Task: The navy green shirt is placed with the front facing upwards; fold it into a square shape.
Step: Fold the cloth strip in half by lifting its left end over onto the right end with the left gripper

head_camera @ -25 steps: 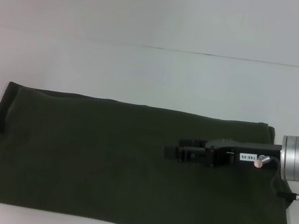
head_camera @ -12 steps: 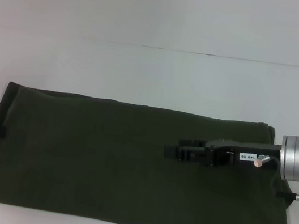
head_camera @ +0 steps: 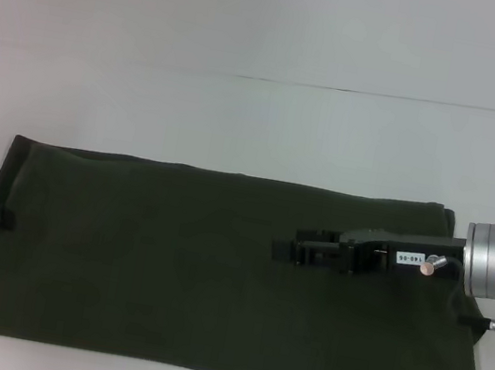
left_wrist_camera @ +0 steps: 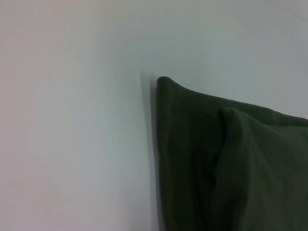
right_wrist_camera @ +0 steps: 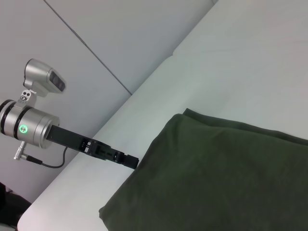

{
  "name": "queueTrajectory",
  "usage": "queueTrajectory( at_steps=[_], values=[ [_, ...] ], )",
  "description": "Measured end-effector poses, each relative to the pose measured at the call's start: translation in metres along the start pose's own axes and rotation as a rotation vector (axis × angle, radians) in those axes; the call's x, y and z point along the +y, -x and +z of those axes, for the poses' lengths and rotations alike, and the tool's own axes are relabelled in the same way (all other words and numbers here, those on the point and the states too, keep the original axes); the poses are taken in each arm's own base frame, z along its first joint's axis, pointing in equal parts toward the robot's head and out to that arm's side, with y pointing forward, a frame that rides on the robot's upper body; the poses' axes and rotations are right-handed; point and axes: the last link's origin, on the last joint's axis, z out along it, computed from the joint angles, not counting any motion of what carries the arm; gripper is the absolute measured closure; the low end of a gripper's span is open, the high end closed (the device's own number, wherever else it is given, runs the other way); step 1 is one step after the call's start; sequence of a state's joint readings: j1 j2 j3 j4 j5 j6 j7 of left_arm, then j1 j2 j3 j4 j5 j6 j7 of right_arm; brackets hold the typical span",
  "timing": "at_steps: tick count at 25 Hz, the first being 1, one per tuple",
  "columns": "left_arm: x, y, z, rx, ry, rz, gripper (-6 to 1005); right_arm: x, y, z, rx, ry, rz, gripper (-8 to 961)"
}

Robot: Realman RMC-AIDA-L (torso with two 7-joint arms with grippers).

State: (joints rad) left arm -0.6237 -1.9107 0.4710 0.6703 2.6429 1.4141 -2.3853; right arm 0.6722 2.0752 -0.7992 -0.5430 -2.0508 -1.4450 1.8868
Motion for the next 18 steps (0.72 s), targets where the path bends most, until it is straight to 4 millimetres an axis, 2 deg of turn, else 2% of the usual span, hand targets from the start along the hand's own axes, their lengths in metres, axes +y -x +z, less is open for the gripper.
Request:
queueTrajectory(
  at_steps=[18],
  values=[
    [0.0025, 0.0023, 0.0048, -0.013, 0.018, -0.007, 102, 0.0006, -0.0004, 0.0004, 0.001, 0.003, 0.002, 188]
  ],
)
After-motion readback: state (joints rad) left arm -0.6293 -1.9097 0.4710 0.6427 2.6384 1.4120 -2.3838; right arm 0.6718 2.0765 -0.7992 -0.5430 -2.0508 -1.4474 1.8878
